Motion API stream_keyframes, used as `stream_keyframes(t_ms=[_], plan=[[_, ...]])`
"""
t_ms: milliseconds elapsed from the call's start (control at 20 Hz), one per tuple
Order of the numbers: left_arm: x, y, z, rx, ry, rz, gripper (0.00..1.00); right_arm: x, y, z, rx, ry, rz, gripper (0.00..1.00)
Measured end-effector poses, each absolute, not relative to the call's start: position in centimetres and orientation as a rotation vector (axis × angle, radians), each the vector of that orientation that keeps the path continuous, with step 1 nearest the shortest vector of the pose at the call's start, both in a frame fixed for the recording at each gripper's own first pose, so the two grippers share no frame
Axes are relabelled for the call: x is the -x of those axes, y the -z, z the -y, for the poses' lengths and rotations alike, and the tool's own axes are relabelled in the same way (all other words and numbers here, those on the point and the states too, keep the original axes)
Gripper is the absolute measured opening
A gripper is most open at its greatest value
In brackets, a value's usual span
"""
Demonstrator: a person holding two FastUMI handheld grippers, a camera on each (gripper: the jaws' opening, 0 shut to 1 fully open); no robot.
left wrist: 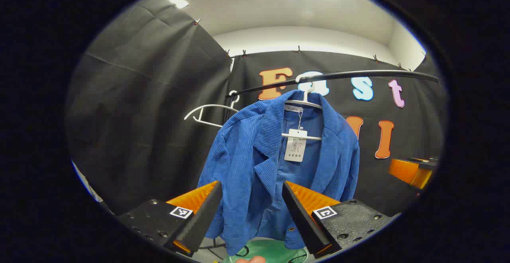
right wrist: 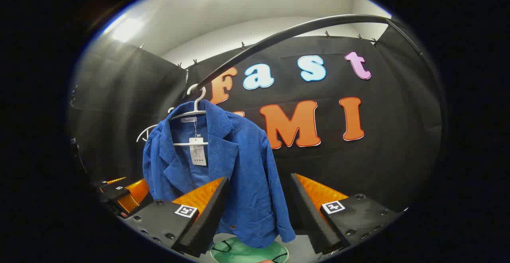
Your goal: Grasp the clothes on the hanger with both hands and then place them into the laundry hamper below.
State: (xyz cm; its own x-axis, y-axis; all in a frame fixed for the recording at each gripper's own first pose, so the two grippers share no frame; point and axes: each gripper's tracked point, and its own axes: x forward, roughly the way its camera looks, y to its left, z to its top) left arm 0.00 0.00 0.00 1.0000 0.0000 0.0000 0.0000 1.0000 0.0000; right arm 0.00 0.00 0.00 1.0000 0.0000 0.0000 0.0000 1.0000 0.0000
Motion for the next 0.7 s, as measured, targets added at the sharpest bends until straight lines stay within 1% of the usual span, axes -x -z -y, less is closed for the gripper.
stream_keyframes(t_ms=[100, 150, 200, 250, 300, 400, 450, 500, 600, 650, 700], plan=[[-0.1, -0.5, 0.0, -0.007, 0.009, 0.015, 0.91, -0.1, 0.2, 0.2, -0.006, 0.006, -0.009, 0.98], [0.1, -0.6, 0.0, -0.012, 0.014, 0.021, 0.95, 0.0, 0.4, 0.4, -0.007, 0.010, -0.015, 0.98], [0.1, -0.8, 0.0, -0.016, 0.015, 0.025, 0.92, 0.0, 0.5, 0.5, -0.007, 0.014, -0.018, 0.89], [0.2, -0.8, 0.1, -0.015, 0.019, 0.027, 0.92, 0.0, 0.5, 0.6, -0.006, 0.019, -0.017, 0.89], [0.2, -0.7, 0.2, -0.010, 0.024, 0.024, 0.95, 0.0, 0.4, 0.8, -0.003, 0.024, -0.015, 0.89], [0.3, -0.5, 0.4, 0.002, 0.029, 0.018, 0.94, 0.1, 0.4, 1.1, 0.004, 0.031, -0.012, 0.89], [0.4, -0.5, 0.4, 0.004, 0.031, 0.017, 0.98, 0.1, 0.3, 1.2, 0.004, 0.033, -0.009, 0.89], [0.5, -0.5, 0.3, 0.003, 0.032, 0.016, 0.95, 0.0, 0.2, 1.2, 0.003, 0.035, -0.007, 0.89], [0.4, -0.6, 0.3, 0.005, 0.033, 0.017, 0.94, 0.1, 0.3, 1.3, 0.000, 0.036, -0.006, 0.89], [0.4, -0.5, 0.3, 0.007, 0.034, 0.017, 0.92, 0.1, 0.4, 1.2, -0.001, 0.035, -0.009, 0.89], [0.4, -0.6, 0.3, 0.008, 0.034, 0.018, 0.92, 0.1, 0.5, 1.0, -0.001, 0.032, -0.010, 0.89]])
